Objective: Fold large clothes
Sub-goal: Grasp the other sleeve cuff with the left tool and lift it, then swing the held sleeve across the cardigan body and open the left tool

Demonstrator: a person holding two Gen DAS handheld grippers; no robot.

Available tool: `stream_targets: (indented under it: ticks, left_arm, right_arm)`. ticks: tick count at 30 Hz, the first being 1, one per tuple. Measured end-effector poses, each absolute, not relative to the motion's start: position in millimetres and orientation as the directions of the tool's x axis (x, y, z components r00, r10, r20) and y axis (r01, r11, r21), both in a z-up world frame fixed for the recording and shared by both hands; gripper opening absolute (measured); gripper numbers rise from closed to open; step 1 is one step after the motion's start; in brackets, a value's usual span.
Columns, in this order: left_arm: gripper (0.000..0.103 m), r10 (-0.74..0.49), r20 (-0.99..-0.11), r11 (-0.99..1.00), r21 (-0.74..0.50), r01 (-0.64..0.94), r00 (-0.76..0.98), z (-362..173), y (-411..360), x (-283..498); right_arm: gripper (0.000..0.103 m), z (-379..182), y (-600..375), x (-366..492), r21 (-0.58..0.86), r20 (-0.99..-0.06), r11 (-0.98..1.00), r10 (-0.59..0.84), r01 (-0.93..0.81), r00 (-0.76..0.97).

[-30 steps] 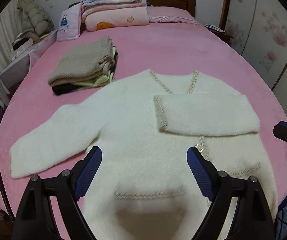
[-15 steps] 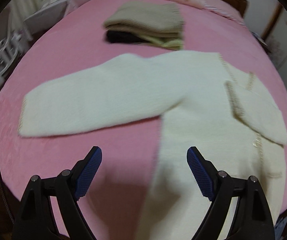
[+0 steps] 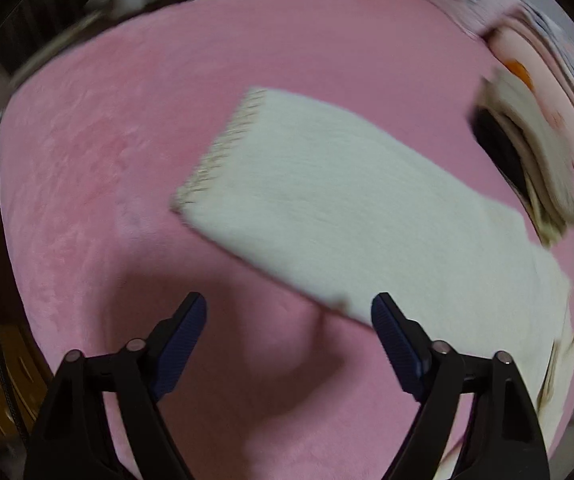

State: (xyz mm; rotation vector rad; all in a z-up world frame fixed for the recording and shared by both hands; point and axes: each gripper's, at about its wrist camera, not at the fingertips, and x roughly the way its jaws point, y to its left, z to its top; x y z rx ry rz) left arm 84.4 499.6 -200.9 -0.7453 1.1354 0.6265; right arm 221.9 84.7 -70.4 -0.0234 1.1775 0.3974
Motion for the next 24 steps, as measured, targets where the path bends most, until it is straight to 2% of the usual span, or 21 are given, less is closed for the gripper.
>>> stream_targets:
  ticks: [3,10,11,12,13,14,15,18,21,24]
  left_arm:
    - [0.069,0.003,-0.946,0.517,-0.275,-0.81,0.323,-222.6,524.9,77.7]
    - [0.069,-0.043,-0.904,0.421,-0.402,-0.813,0.425,-249.4,545.6,70.1]
    - [0.063,-0.04,-0.9,0.413,-0.41,-0.813,0.434,-253.2,546.8,69.7]
    - [0.048,-0.036,-0.898,0.414,-0.413,-0.811,0.439,-255.2,548.5,68.8]
    - [0.038,-0.035,-0.889,0.425,-0.426,-0.798,0.456,-255.2,549.8,72.9]
    - [0.019,-0.045,-0.882,0.43,-0.44,-0.788,0.469,-255.7,549.9,76.6]
    - [0.011,-0.05,-0.879,0.428,-0.448,-0.785,0.474,-255.8,551.0,79.8]
    - [0.007,-0.016,-0.882,0.427,-0.432,-0.794,0.471,-249.3,549.8,87.1]
    - [0.006,0.045,-0.865,0.48,-0.42,-0.77,0.5,-217.0,533.3,100.1]
    - [0.006,0.082,-0.811,0.553,-0.447,-0.703,0.579,-170.7,508.9,109.6]
  right_arm:
    - [0.042,-81.8,109.5,222.9,0.195,-0.911,0.924,0.294,-0.329,0.288]
    - [0.042,-103.6,130.5,216.5,0.205,-0.927,0.917,0.294,-0.343,0.231]
    - [0.042,-107.5,131.4,215.7,0.205,-0.93,0.918,0.291,-0.341,0.225]
    - [0.042,-111.2,129.8,215.0,0.205,-0.933,0.919,0.288,-0.336,0.218]
    - [0.042,-113.4,129.1,215.0,0.206,-0.934,0.921,0.286,-0.331,0.214]
    - [0.042,-116.5,126.8,215.0,0.211,-0.936,0.923,0.286,-0.322,0.207]
    - [0.042,-119.3,124.2,214.4,0.218,-0.936,0.925,0.289,-0.311,0.201]
    - [0.042,-122.6,118.4,210.6,0.225,-0.938,0.928,0.289,-0.296,0.193]
    - [0.042,-121.2,110.0,204.3,0.22,-0.936,0.928,0.288,-0.302,0.201]
    - [0.042,-119.4,94.2,198.8,0.205,-0.936,0.932,0.276,-0.3,0.218]
